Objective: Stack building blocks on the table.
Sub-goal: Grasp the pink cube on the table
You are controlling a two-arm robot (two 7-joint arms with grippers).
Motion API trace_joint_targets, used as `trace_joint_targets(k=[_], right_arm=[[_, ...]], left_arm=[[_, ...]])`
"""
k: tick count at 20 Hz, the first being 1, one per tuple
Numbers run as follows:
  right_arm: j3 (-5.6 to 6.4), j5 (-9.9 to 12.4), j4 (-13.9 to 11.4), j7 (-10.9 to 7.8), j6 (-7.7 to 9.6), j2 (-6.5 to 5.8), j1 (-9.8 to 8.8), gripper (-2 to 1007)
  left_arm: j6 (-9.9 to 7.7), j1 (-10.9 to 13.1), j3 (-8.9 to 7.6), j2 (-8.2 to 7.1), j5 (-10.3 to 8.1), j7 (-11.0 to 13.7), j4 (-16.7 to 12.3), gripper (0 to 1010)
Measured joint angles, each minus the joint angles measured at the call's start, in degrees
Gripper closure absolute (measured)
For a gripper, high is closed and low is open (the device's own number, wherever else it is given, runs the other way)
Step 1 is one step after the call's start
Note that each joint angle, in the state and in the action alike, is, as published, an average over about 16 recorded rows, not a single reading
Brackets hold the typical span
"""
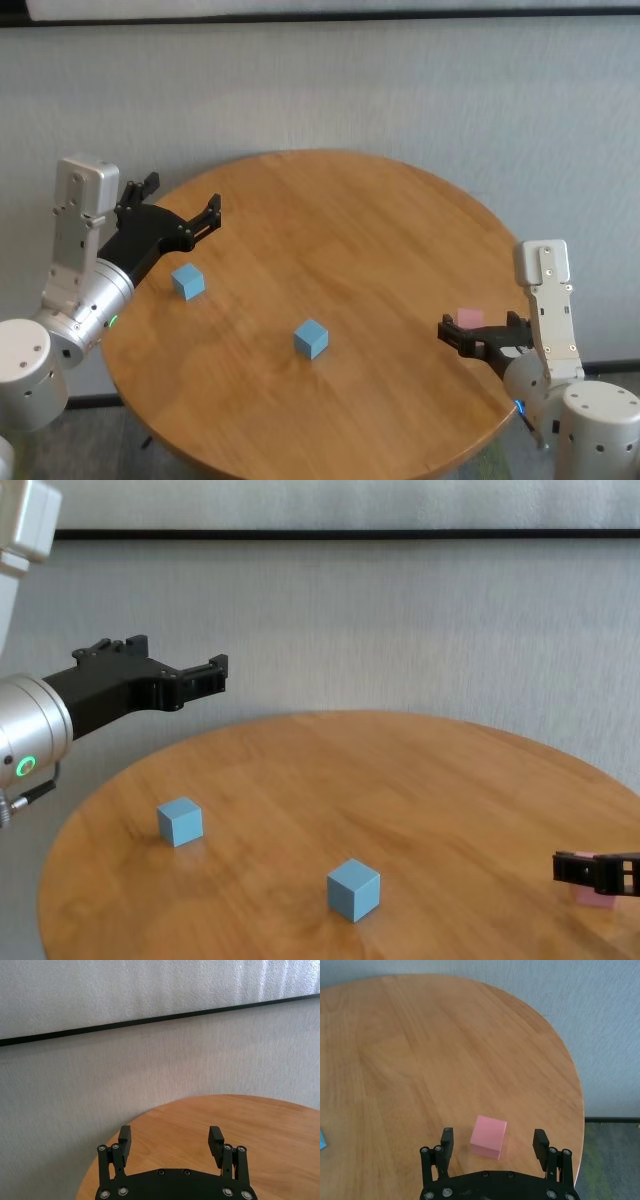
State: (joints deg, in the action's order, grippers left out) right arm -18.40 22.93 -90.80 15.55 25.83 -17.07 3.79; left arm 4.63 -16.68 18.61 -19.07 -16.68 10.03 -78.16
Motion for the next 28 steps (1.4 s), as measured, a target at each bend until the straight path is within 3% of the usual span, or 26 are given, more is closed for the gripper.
trace_joint_targets(k=[12,28], right_arm=[[0.15,-1.67,3.33,0.06,0.35,2.44,1.84,0],[1.13,-3.05,5.62,-0.54,0.85,4.06,3.09,0]], left_arm=[[0.00,0.00,0.00,0.00,0.00,0.00,0.00,9],[0.00,0.00,0.00,0.00,0.00,0.00,0.00,9]])
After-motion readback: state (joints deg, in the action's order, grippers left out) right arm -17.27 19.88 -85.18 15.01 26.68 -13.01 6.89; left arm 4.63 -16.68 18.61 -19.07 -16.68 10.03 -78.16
